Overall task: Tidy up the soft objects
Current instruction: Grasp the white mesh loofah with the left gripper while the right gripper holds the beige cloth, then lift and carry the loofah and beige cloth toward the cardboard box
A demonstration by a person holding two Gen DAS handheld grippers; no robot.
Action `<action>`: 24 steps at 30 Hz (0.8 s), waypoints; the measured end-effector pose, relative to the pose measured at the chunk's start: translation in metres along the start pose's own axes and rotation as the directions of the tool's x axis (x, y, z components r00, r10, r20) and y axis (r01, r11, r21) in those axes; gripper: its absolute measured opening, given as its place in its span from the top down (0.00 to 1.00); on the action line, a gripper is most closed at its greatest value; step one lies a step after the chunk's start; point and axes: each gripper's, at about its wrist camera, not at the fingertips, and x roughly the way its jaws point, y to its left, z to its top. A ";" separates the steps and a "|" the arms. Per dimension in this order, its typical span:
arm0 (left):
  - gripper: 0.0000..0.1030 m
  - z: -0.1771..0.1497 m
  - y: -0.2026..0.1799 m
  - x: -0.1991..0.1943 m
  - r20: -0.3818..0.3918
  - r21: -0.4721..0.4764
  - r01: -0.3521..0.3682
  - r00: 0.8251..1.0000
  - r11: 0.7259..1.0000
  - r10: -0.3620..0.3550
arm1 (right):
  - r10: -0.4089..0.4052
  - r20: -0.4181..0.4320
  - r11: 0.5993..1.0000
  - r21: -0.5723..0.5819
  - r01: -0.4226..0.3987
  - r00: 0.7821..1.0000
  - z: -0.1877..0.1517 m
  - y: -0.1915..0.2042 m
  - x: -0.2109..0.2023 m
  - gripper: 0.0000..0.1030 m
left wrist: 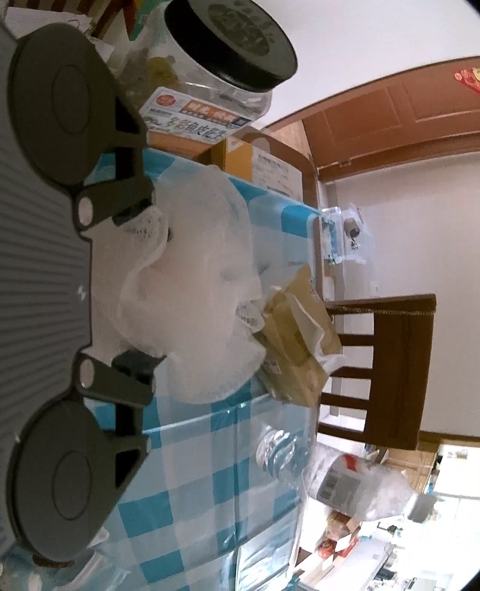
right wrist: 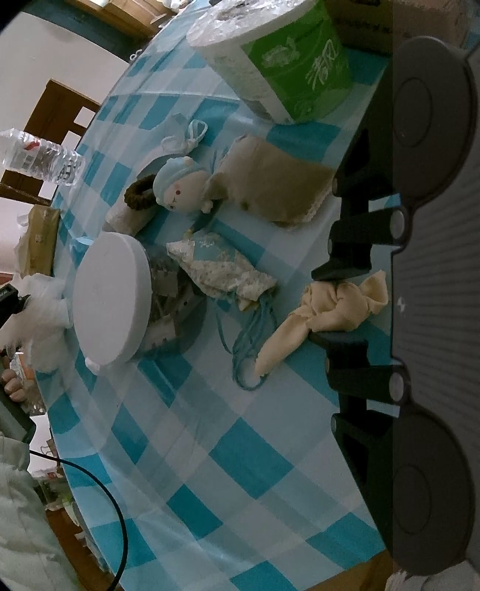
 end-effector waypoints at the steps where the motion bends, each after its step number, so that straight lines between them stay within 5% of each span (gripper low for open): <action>1: 0.50 0.000 0.000 -0.001 0.000 0.005 0.005 1.000 1.000 -0.005 | -0.002 0.002 1.000 0.004 0.002 1.000 0.000 -0.001 -0.001 0.70; 10: 0.61 -0.001 0.002 -0.017 -0.002 0.051 0.023 1.000 0.998 -0.023 | -0.006 0.013 1.000 0.010 0.005 1.000 0.003 -0.005 -0.007 0.71; 24: 0.65 -0.005 0.007 -0.078 0.026 0.104 0.081 0.996 0.991 -0.084 | -0.006 0.039 1.000 0.010 0.005 0.999 0.011 -0.012 -0.025 0.71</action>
